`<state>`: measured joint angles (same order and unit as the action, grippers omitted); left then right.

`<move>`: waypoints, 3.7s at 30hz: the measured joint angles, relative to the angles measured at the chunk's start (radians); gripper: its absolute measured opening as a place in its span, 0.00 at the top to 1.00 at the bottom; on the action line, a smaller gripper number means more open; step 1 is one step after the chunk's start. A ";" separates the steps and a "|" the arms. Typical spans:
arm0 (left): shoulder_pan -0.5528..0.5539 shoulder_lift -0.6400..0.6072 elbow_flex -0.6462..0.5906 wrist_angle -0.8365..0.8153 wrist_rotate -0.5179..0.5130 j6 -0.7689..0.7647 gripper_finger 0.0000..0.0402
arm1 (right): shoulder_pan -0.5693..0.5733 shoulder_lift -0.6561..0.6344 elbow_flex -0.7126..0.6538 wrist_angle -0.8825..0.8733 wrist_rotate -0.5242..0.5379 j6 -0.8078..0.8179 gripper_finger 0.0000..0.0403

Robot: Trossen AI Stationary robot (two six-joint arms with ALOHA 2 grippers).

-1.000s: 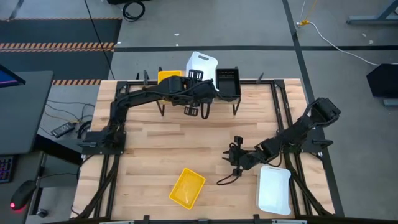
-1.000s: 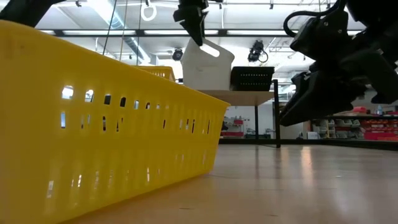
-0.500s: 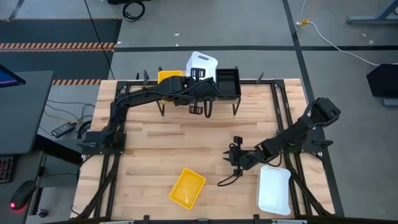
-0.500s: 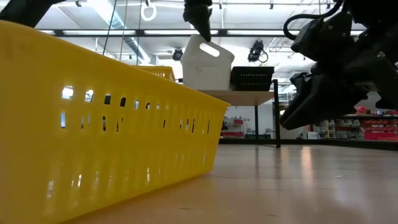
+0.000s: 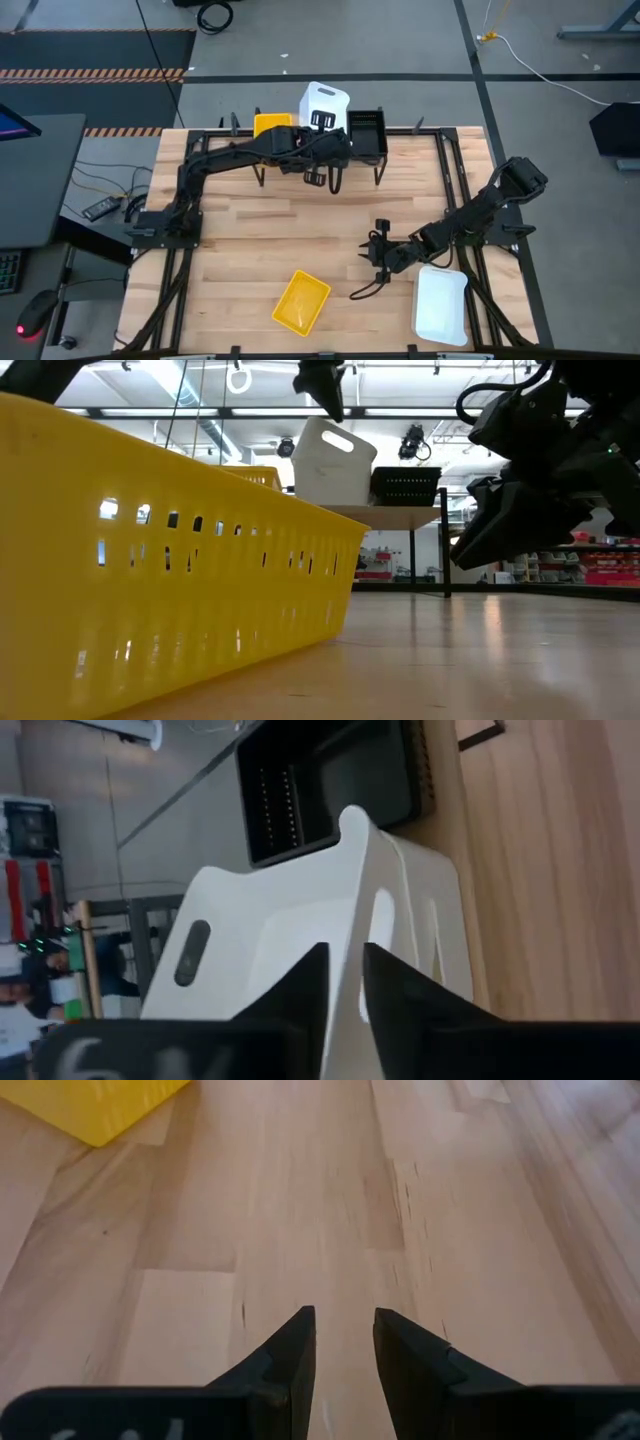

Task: Stack baskets on shelf by color
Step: Stack the left white bin on the white bin on the shelf

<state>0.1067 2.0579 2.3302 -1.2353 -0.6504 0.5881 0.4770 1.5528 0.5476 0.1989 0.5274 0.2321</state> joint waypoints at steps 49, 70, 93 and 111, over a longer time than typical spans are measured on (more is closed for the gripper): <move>-0.011 0.099 0.000 0.015 -0.189 0.131 0.57 | 0.000 0.000 -0.001 -0.017 -0.008 0.031 0.73; 0.002 0.099 0.000 0.005 -0.191 0.080 0.85 | 0.000 0.000 -0.001 -0.016 -0.016 0.031 0.73; -0.019 0.099 0.000 0.058 -0.295 0.103 0.89 | 0.000 0.000 0.000 -0.016 -0.016 0.031 0.73; -0.020 0.076 0.000 0.030 -0.128 -0.089 0.89 | 0.000 0.000 0.000 -0.020 -0.017 0.037 0.73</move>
<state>0.0872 2.1343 2.3302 -1.2051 -0.7785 0.4992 0.4774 1.5529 0.5472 0.1791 0.5106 0.2687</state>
